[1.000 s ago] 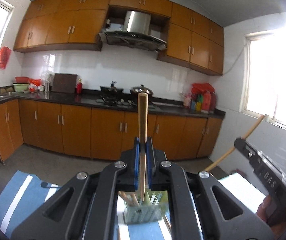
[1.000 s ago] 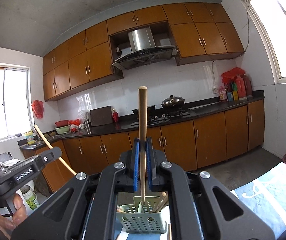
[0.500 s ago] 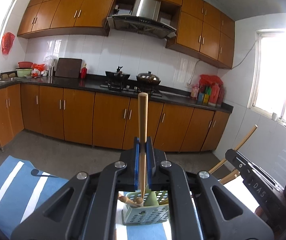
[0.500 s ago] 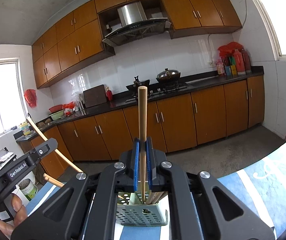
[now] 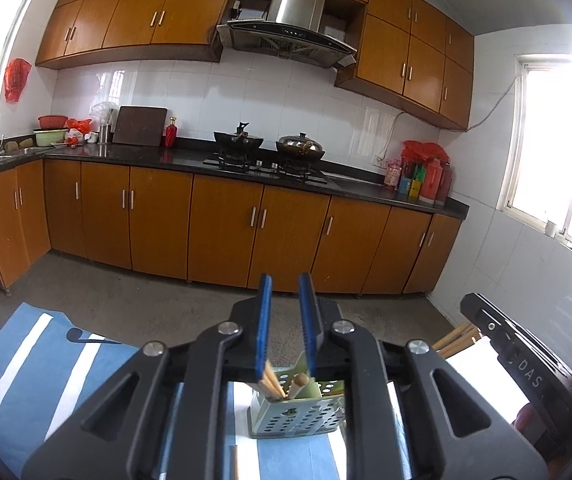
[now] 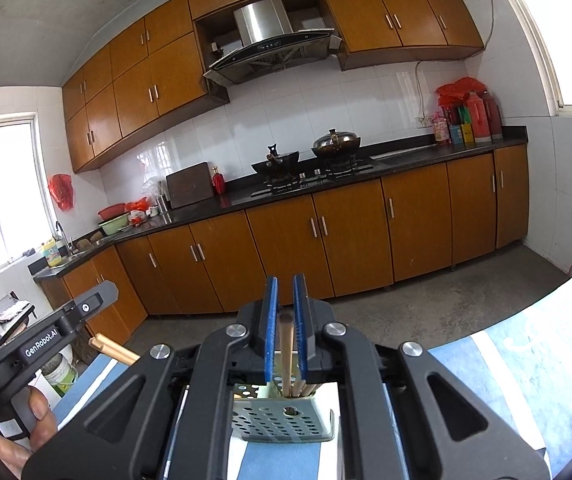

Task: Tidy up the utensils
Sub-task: 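Return to the cloth and close the right tool on a chopstick while the left grasps another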

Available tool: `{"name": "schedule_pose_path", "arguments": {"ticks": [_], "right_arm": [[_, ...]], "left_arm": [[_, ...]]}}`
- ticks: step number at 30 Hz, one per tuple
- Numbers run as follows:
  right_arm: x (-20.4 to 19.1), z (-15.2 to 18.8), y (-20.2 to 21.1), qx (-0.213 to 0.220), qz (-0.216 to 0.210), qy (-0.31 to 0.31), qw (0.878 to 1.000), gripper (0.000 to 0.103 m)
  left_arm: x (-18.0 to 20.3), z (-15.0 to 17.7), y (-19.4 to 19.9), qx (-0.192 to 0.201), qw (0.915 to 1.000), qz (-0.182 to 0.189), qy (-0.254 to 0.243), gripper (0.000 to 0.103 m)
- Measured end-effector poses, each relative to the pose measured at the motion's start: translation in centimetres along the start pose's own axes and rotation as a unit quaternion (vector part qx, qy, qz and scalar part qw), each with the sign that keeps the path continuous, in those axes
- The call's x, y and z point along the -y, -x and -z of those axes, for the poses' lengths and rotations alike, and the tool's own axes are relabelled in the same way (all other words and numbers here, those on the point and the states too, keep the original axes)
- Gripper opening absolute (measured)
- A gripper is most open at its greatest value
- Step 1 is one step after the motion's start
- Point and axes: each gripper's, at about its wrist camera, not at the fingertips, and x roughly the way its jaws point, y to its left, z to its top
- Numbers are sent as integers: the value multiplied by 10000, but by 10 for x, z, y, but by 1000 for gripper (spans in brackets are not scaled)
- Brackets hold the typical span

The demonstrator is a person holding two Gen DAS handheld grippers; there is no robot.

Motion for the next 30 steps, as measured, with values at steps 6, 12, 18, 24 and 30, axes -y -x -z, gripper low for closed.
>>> {"name": "schedule_pose_path", "arguments": {"ticks": [6, 12, 18, 24, 30], "right_arm": [[9, 0, 34, 103, 100, 49, 9999, 12], [36, 34, 64, -323, 439, 112, 9985, 23], [62, 111, 52, -1701, 543, 27, 9839, 24], [50, 176, 25, -2750, 373, 118, 9607, 24], [32, 201, 2, -3103, 410, 379, 9490, 24]], "left_arm": [[-6, -4, 29, 56, 10000, -10, 73, 21], [-26, 22, 74, -87, 9997, -202, -114, 27], [-58, 88, 83, -816, 9952, -446, -299, 30], [-83, 150, 63, -1768, 9828, -531, -103, 31], [-81, 179, 58, -2106, 9767, -407, -54, 38]]}}
